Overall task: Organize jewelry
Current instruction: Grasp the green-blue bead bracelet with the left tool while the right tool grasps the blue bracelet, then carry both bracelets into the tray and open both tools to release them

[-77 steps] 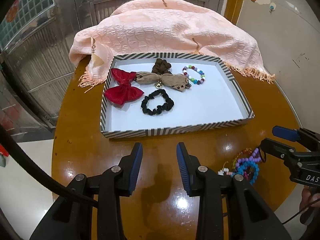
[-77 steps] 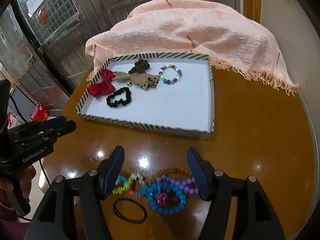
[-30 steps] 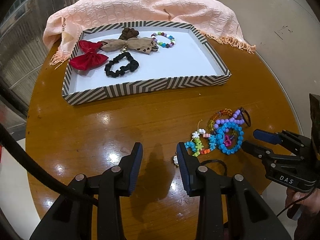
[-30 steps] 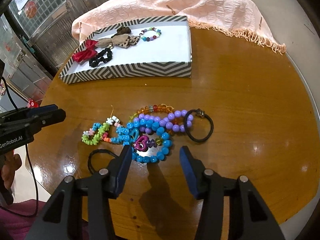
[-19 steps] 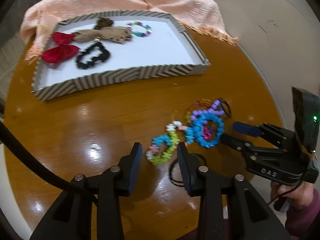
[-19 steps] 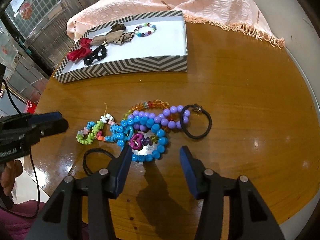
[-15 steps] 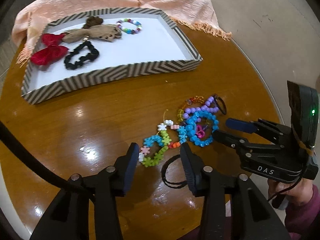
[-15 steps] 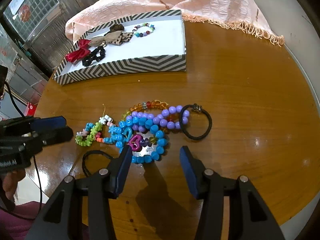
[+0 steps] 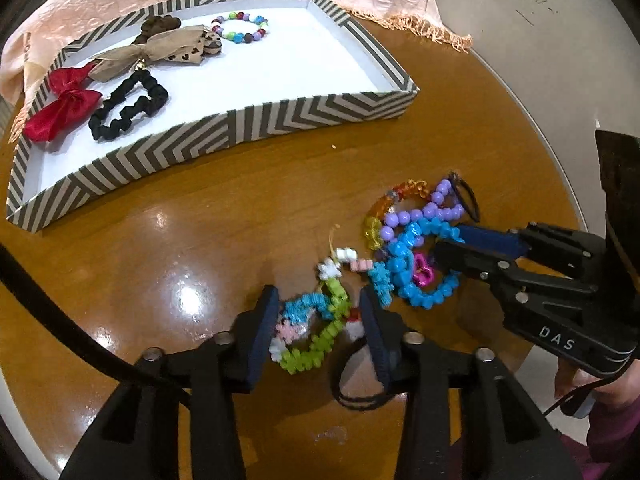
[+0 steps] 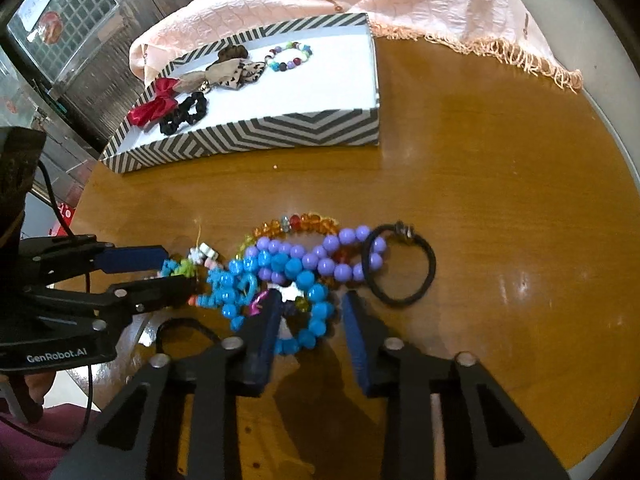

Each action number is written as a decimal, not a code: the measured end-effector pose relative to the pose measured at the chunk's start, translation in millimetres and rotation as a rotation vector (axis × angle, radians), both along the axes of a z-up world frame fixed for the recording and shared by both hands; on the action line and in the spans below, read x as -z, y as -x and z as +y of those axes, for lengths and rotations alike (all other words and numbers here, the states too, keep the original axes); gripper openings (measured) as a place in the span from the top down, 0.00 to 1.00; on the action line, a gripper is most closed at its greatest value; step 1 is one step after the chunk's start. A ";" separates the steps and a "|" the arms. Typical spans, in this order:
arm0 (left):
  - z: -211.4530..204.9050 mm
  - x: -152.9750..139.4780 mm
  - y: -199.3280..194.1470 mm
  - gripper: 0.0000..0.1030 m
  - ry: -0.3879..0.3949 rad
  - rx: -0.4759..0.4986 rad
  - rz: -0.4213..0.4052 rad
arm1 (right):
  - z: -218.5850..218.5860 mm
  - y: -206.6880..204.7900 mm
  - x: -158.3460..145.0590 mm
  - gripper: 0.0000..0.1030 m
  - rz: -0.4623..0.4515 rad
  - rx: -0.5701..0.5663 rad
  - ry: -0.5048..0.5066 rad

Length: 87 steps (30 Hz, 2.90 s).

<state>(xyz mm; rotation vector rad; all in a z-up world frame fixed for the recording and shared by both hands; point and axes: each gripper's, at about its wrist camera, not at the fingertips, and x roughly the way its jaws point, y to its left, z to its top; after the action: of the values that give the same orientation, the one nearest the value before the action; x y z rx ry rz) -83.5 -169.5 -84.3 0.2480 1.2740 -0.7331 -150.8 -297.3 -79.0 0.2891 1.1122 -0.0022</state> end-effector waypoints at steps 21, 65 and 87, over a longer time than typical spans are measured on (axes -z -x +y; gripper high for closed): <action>51.5 -86.5 -37.4 1.00 0.143 -0.090 -0.139 | 28.6 -23.0 -115.0 0.89 -0.209 -0.126 0.062; -5.6 -26.5 -151.8 1.00 0.040 -0.299 -0.005 | -62.8 -281.8 -29.7 0.89 -0.046 -0.242 0.220; -19.2 -25.9 -168.5 0.86 -0.034 -0.320 -0.096 | -60.0 -243.0 -50.2 0.54 -0.143 -0.165 0.171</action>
<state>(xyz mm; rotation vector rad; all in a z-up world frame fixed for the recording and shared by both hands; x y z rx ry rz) 85.0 -188.8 -58.4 0.1009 1.1999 -0.4211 92.2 -357.3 -28.8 0.0432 0.9845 0.0690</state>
